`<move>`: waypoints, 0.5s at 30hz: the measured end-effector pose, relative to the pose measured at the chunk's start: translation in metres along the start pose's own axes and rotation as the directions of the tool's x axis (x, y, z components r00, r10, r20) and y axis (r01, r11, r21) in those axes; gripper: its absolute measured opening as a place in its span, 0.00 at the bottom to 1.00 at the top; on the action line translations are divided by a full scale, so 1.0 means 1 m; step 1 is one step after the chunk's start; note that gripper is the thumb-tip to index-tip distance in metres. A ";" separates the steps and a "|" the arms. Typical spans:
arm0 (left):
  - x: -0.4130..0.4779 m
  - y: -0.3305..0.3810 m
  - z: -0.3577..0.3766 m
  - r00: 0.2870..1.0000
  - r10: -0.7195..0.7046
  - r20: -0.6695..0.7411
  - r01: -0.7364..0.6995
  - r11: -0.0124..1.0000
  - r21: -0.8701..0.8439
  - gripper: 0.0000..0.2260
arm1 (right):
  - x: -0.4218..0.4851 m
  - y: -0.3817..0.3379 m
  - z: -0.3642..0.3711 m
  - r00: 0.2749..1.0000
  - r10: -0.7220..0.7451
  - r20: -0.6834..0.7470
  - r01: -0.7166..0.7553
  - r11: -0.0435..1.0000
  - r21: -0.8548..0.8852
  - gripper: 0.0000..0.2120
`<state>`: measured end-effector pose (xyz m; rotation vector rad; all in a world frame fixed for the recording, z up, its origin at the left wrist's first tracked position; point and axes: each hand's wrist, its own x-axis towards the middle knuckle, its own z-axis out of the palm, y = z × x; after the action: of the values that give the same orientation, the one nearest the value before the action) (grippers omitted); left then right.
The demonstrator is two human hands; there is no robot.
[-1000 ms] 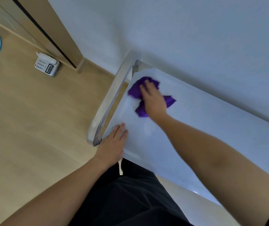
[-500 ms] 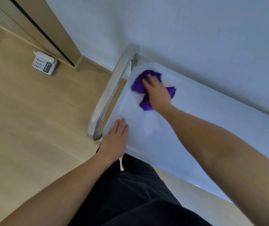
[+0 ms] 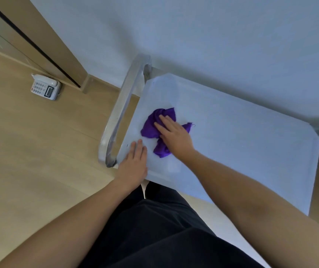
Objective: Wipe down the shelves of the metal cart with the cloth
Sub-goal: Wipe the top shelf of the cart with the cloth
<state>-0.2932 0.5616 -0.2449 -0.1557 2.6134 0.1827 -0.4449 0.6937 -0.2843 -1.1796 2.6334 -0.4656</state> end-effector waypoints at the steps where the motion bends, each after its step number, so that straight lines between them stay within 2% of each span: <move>1: 0.001 0.000 0.001 1.000 0.008 0.005 -0.008 1.000 0.015 0.34 | -0.006 0.017 -0.005 0.998 0.056 -0.028 -0.056 0.998 -0.008 0.24; 4: 0.003 0.000 -0.001 1.000 0.012 0.022 -0.013 1.000 0.019 0.33 | -0.024 0.046 -0.015 0.937 0.338 -0.086 -0.337 0.941 0.029 0.22; 6: 0.003 0.000 -0.001 0.999 0.013 0.036 -0.014 1.000 0.006 0.32 | -0.030 0.035 -0.010 0.856 0.503 -0.122 -0.501 0.864 0.048 0.22; 8: 0.002 0.000 0.000 0.999 0.020 0.044 -0.020 1.000 -0.001 0.32 | -0.031 0.005 0.001 0.796 0.592 -0.127 -0.587 0.806 0.080 0.23; 9: 0.002 -0.001 0.000 0.999 0.025 0.047 -0.024 1.000 -0.008 0.32 | -0.032 -0.012 0.008 0.795 0.594 -0.124 -0.586 0.804 0.098 0.24; 13: 0.000 -0.008 -0.001 0.994 0.091 0.059 -0.090 0.996 -0.017 0.33 | -0.061 -0.072 0.032 0.921 0.387 -0.043 -0.384 0.921 0.060 0.29; 15: 0.000 -0.012 -0.002 0.991 0.111 0.069 -0.107 0.993 -0.053 0.34 | -0.077 -0.081 0.031 0.934 0.357 -0.026 -0.355 0.934 0.044 0.30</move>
<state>-0.2925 0.5491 -0.2442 -0.0230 2.5481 0.2859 -0.3290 0.6952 -0.2776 -0.6612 2.7678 -0.4655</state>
